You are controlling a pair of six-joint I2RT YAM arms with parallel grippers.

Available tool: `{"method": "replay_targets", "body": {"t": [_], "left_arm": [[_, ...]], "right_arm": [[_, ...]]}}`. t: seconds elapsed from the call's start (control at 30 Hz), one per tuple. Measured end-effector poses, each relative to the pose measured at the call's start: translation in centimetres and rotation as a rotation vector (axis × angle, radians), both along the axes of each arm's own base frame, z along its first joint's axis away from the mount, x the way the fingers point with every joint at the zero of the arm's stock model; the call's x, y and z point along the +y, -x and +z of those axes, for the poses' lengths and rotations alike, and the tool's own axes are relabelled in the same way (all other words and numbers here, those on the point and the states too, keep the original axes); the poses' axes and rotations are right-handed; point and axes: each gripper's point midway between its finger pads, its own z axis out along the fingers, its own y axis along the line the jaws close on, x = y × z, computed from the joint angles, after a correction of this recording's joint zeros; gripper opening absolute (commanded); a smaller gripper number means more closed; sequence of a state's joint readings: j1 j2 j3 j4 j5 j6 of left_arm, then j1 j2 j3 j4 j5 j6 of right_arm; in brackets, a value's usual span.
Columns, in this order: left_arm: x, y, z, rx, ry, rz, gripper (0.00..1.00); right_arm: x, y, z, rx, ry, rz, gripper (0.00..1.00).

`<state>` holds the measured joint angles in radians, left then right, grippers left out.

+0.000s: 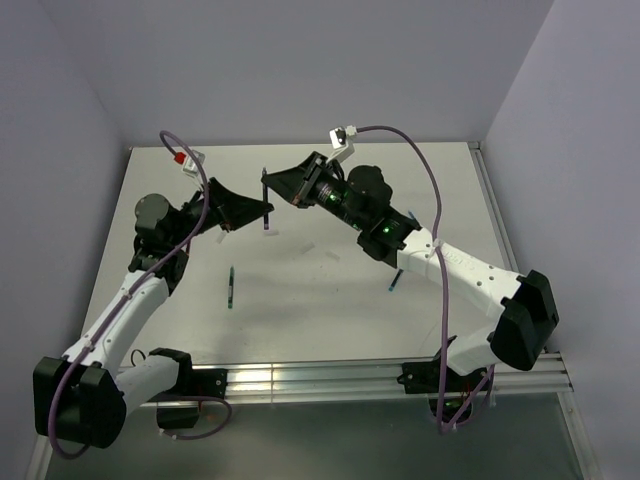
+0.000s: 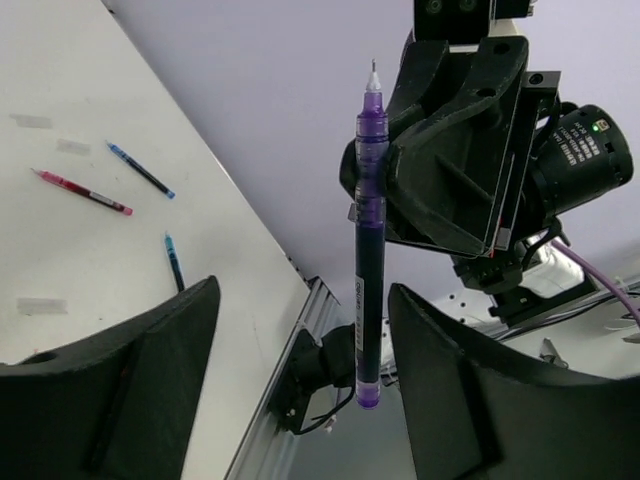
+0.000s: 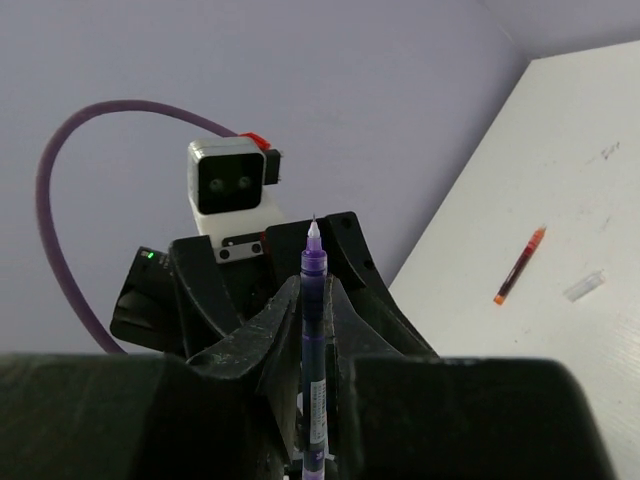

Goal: Insert the pens into the pen caps

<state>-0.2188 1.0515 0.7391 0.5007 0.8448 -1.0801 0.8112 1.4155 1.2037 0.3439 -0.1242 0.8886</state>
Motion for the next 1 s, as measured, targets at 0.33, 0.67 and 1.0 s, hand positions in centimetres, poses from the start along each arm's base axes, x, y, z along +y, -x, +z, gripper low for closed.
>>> {"method": "replay_targets", "body": {"t": [0.33, 0.67, 1.0], "left_arm": [[-0.4, 0.6, 0.9, -0.003, 0.035, -0.040, 0.40], [-0.5, 0.7, 0.7, 0.018, 0.039, -0.063, 0.29], [-0.5, 0.7, 0.2, 0.033, 0.037, -0.063, 0.07]], "right_arm": [[1.7, 0.1, -1.6, 0.007, 0.020, 0.025, 0.00], [1.9, 0.0, -1.5, -0.015, 0.027, 0.001, 0.00], [1.7, -0.2, -1.6, -0.031, 0.023, -0.020, 0.00]]}}
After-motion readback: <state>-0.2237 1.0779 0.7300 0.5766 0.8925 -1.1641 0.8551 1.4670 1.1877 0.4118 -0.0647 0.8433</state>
